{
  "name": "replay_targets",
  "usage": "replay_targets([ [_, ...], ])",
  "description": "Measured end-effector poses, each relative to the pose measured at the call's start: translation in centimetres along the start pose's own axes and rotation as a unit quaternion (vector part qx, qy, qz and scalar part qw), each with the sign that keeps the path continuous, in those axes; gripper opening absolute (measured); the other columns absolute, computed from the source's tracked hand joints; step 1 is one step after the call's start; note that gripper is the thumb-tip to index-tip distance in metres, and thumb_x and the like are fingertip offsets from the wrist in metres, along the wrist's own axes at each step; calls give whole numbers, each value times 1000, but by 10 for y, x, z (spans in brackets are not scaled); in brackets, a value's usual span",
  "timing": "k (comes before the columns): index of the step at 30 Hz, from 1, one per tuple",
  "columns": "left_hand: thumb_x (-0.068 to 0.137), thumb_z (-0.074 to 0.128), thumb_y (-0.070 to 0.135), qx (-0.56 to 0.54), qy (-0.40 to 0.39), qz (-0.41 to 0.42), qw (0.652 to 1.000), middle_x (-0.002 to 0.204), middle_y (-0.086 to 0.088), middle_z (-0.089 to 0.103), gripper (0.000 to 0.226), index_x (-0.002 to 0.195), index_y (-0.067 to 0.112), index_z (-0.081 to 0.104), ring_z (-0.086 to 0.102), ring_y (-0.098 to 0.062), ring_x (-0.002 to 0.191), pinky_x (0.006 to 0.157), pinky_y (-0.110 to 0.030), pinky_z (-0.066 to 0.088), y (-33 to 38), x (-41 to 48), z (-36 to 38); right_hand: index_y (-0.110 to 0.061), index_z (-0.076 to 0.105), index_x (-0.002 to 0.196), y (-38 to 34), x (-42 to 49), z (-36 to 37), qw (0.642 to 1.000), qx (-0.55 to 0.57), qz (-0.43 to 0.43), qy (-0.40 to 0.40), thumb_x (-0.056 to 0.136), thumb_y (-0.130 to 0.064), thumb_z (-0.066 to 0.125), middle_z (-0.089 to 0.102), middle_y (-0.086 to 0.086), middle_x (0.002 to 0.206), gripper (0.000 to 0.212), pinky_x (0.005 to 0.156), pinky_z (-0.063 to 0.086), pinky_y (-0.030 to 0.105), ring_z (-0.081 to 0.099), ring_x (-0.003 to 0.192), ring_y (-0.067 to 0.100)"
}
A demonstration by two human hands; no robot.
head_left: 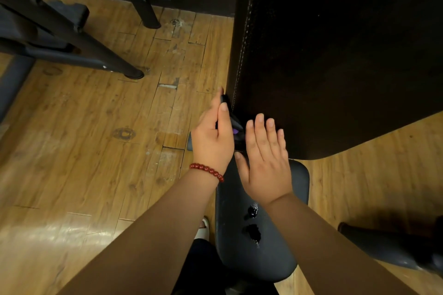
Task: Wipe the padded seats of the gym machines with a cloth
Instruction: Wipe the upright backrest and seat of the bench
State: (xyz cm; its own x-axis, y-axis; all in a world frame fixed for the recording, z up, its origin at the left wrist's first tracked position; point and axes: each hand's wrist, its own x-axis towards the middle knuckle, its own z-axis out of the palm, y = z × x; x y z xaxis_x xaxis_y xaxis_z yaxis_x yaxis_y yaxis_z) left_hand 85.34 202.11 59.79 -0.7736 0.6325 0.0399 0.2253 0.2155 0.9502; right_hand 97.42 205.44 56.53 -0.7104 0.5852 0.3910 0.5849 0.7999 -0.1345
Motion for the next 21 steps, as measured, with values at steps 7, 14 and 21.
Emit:
replay_targets([
  [7, 103, 29, 37, 42, -24, -10, 999, 95, -1, 67, 41, 138, 32, 50, 64, -8, 84, 79, -39, 56, -33, 2, 9, -16, -1, 153, 6, -1, 9, 1000, -19, 10, -1, 99, -36, 35, -5, -5, 159, 68, 121, 0, 38, -11, 148, 14],
  [14, 104, 30, 36, 22, -14, -36, 999, 100, -1, 67, 42, 141, 26, 49, 61, -1, 77, 78, -29, 55, -34, -5, 11, -13, 4, 151, 2, 0, 17, 999, -23, 26, 23, 98, -34, 38, 13, 5, 157, 67, 121, -2, 38, -11, 148, 13],
  [21, 103, 28, 36, 50, -14, -15, 999, 101, 3, 66, 44, 138, 21, 50, 61, 3, 84, 74, -13, 49, -43, -8, 17, -17, -3, 155, 0, 0, 20, 999, -24, 25, 26, 99, -35, 34, 3, -2, 159, 69, 121, -3, 39, -13, 148, 14],
])
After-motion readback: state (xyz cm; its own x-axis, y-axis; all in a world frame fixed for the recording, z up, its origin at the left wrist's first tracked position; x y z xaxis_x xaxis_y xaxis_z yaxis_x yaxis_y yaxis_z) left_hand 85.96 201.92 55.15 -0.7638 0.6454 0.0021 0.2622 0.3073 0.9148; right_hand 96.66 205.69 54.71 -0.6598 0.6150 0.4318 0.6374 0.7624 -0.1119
